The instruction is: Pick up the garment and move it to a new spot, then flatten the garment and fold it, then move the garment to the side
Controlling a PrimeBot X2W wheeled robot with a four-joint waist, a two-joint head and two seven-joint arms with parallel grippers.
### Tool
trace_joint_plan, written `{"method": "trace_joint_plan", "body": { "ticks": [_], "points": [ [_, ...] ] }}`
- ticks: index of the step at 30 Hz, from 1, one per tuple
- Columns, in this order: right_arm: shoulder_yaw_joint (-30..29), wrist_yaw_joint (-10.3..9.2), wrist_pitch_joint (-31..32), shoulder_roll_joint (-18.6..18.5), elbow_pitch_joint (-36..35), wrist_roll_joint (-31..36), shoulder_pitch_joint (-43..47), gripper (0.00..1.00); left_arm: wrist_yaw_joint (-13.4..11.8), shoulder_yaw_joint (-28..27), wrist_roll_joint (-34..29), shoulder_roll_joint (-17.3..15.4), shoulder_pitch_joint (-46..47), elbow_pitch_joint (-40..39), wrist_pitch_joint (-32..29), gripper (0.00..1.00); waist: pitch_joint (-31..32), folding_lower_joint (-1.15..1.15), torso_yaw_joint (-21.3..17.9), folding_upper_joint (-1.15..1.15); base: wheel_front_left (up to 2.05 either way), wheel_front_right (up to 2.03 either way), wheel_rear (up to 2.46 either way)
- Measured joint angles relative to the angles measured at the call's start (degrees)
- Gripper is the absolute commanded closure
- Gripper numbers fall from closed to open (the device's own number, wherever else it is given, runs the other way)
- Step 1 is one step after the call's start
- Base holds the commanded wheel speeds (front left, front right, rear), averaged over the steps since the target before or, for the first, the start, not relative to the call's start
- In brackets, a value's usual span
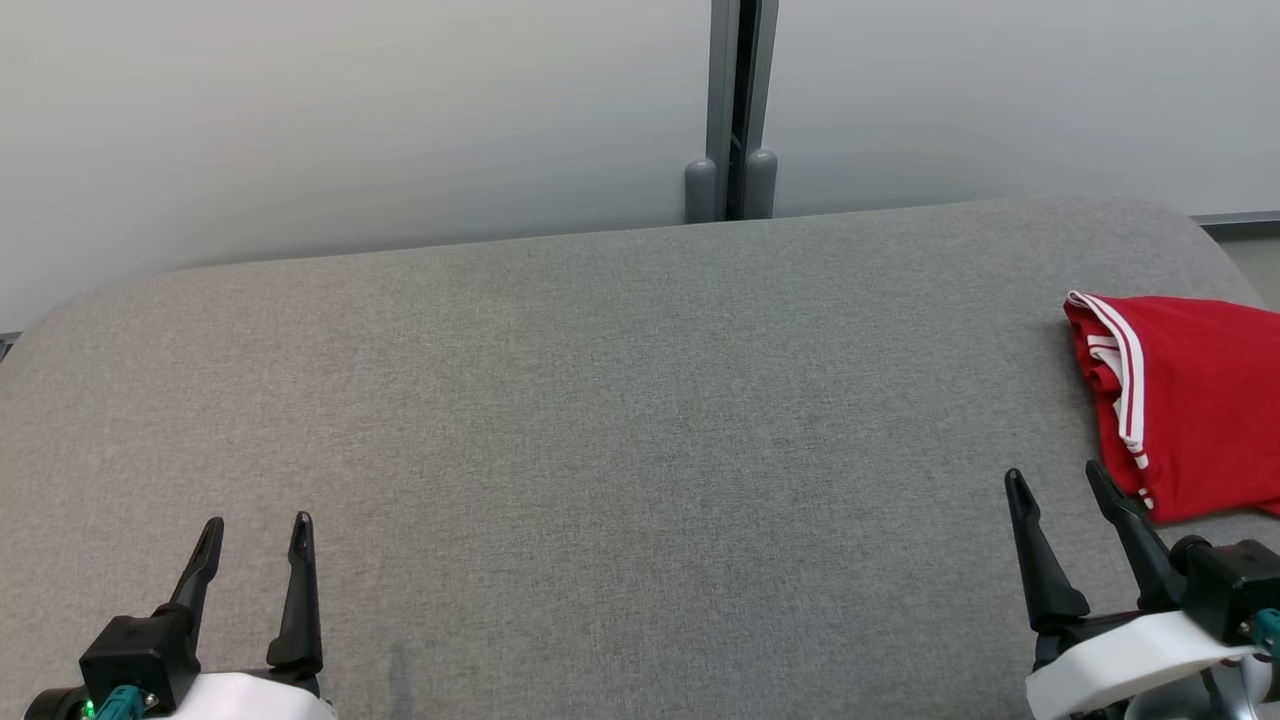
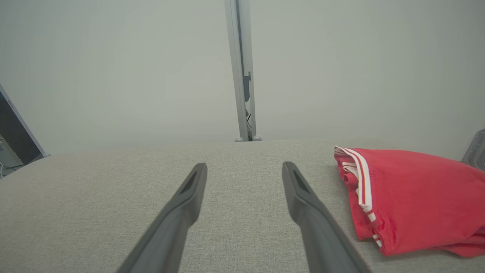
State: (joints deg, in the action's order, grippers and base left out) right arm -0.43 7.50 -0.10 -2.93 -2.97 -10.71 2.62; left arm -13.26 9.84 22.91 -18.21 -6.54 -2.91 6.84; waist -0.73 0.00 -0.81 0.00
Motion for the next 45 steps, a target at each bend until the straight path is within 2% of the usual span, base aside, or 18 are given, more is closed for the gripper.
{"method": "trace_joint_plan", "body": {
  "ticks": [7, 8, 12, 31, 45],
  "points": [
    [0.02, 0.01, 0.0, 0.04, 0.12, -0.14, 0.01, 0.0, 0.0, 0.14, 0.32, -0.15, 0.14, 0.45, 0.25, 0.0, -0.11, 0.0, 0.08, 0.0, 0.0, 0.0, 0.0],
    [0.08, 0.01, 0.04, 0.11, 0.49, -0.14, 0.21, 1.0, 0.02, 0.2, 0.32, 0.08, -0.08, 0.79, 0.24, 1.0, -0.11, 0.0, 0.08, 0.0, 0.0, 0.0, 0.0],
    [0.57, 0.01, 0.11, 0.64, 2.3, -0.82, 1.56, 1.0, 0.14, 0.82, 1.05, 1.86, -1.48, 2.53, 0.18, 1.0, -0.11, 0.0, 0.09, 0.0, 0.0, 0.0, 0.0],
    [1.94, 0.01, 0.09, 0.27, 4.7, -21.2, 0.74, 1.0, 5.16, -3.87, 19.07, 4.14, -1.53, 3.48, -2.98, 1.0, 0.0, 0.0, 0.2, 0.0, 0.0, 0.0, 0.0],
    [2.7, 0.0, 0.1, -0.05, 6.06, -33.39, -0.13, 1.0, 8.17, -7.26, 29.89, 5.73, -1.46, 3.76, -5.15, 1.0, 0.08, 0.0, 0.28, 0.0, 0.0, 0.0, 0.0]
  ]
}}
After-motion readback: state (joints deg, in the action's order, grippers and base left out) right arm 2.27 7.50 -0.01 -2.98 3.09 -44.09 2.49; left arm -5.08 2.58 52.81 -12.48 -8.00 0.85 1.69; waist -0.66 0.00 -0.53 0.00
